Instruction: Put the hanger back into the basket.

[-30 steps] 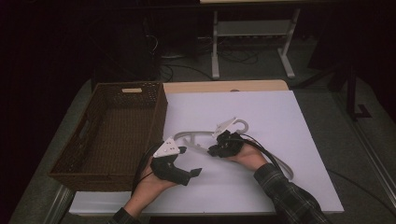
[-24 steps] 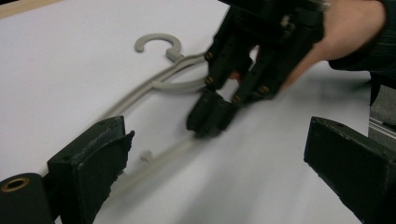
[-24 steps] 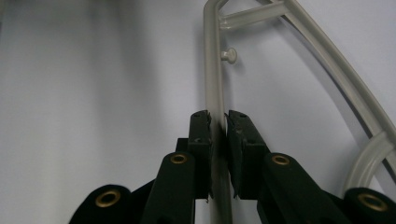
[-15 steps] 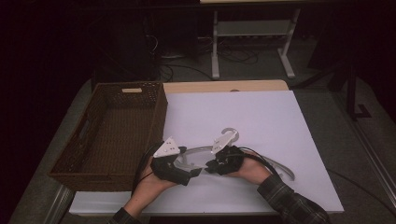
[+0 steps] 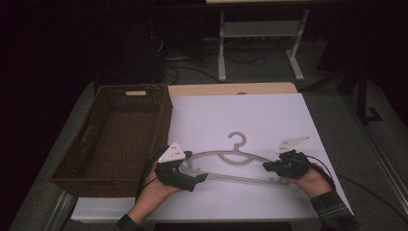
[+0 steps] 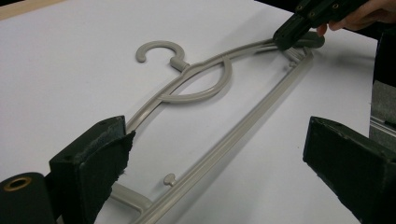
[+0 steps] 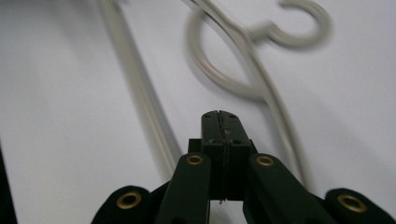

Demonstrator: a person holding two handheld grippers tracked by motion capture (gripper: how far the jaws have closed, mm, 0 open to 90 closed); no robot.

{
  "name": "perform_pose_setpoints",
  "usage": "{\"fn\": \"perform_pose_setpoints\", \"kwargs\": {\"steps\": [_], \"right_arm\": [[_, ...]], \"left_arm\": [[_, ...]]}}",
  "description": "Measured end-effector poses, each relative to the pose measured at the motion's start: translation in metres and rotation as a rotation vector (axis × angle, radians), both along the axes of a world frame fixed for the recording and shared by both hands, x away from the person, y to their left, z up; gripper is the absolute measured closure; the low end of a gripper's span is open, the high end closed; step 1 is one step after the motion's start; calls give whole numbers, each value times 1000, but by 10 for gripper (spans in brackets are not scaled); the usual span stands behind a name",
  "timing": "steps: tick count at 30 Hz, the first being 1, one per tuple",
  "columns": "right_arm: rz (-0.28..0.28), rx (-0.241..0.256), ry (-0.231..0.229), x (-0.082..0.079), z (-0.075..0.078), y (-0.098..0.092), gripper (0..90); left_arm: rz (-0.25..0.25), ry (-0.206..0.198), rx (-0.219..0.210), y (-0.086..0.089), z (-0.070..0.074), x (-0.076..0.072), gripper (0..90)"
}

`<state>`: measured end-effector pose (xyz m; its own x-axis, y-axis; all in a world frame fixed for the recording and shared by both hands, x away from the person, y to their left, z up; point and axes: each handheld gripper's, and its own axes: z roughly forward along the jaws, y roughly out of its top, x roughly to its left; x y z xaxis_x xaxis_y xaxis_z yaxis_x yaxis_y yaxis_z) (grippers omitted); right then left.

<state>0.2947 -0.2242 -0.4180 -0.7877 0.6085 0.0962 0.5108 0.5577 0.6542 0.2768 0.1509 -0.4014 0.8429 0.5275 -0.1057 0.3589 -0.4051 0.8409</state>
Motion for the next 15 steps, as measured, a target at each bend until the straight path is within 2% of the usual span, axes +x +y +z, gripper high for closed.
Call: {"fn": "perform_pose_setpoints", "kwargs": {"steps": [1,4,8,11,15], "right_arm": [[0,0,0,0,0,0,895],[-65,-30,3,-6,-4,-22,895],[-91,-38,12,-7,-7,-32,895],[-114,-71,20,-7,-10,-39,896],[-135,-81,7,-3,-11,-43,897]], "left_arm": [[0,-1,1,0,0,0,64],[0,-1,2,0,0,0,64],[0,-1,3,0,0,0,64],[0,-1,3,0,0,0,64],[-1,-1,4,0,-1,-1,64]]}}
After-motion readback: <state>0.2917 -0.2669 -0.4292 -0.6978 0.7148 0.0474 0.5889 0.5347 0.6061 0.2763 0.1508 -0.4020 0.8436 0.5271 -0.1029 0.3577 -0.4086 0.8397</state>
